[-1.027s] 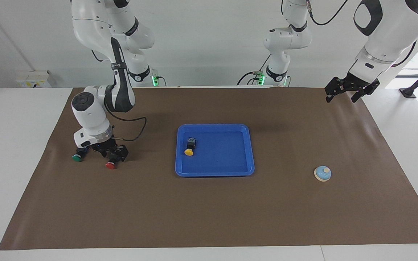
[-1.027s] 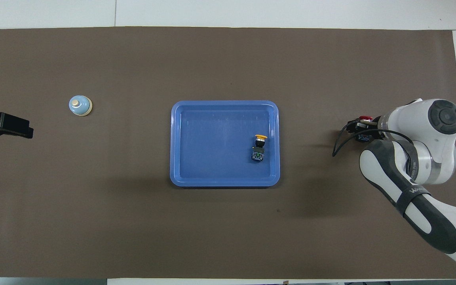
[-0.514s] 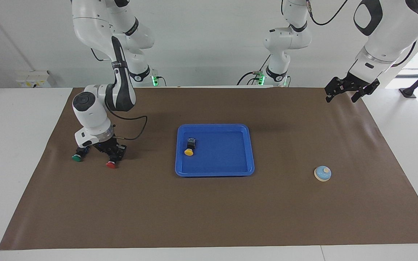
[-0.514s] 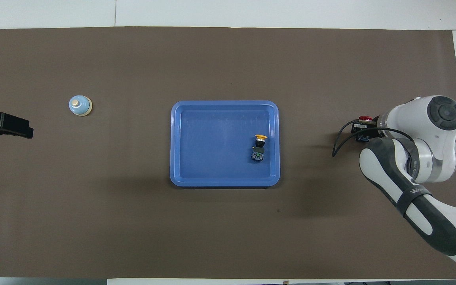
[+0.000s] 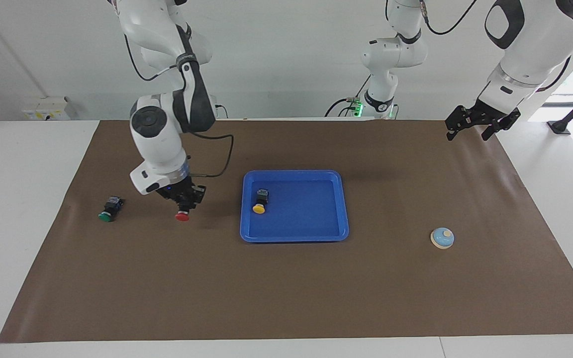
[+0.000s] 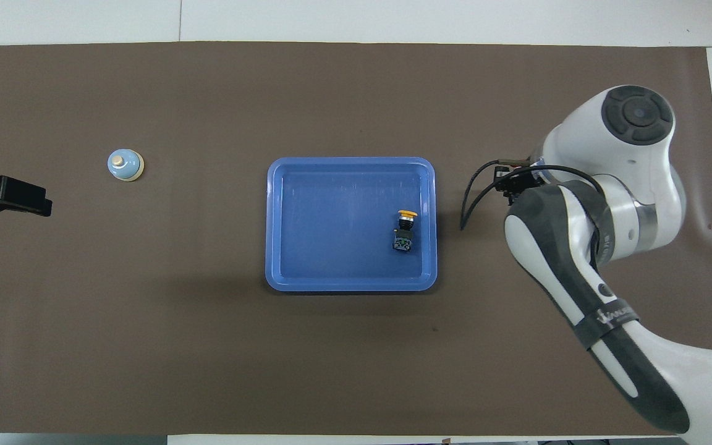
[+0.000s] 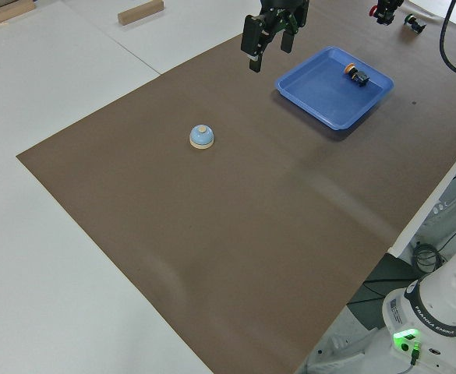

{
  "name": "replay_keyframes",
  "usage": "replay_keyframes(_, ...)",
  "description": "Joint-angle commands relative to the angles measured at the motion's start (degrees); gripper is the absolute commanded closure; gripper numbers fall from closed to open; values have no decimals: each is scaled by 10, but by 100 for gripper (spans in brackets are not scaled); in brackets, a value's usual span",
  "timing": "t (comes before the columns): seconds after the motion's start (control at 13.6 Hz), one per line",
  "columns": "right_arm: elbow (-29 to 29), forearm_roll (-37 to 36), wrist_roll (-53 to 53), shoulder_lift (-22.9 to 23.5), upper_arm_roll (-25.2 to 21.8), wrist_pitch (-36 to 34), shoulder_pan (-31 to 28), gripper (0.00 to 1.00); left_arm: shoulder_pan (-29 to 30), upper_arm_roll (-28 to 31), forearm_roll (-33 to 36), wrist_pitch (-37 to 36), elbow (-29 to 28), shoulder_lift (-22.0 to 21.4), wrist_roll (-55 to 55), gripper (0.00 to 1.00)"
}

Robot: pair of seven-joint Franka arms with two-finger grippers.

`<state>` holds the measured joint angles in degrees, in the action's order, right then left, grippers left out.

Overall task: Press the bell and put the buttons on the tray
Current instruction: 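Carry the red button into the tray beside the yellow one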

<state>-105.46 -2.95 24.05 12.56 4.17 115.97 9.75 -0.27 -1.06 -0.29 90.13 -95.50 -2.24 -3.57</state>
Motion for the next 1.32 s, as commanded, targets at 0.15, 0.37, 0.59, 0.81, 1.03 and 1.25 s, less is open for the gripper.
replay_keyframes(0.15,92,63,107,43,0,-32,125,100,-2,2,6,-5,-2,-7,-4,0)
replay_keyframes(0.37,116,67,180,93,-1,-14,194,100,-2,2,6,-5,-2,-7,-4,0)
replay_keyframes(0.59,103,61,217,135,-2,58,222,100,-2,2,6,-5,-2,-7,-4,0)
replay_keyframes(0.81,41,59,213,137,-2,135,222,100,-2,2,6,-5,-2,-7,-4,0)
replay_keyframes(1.03,10,59,213,130,-2,161,221,100,-2,2,6,-5,-2,-7,-4,0)
replay_keyframes(1.25,5,60,224,128,-2,162,220,100,-2,2,6,-5,-2,-7,-4,0)
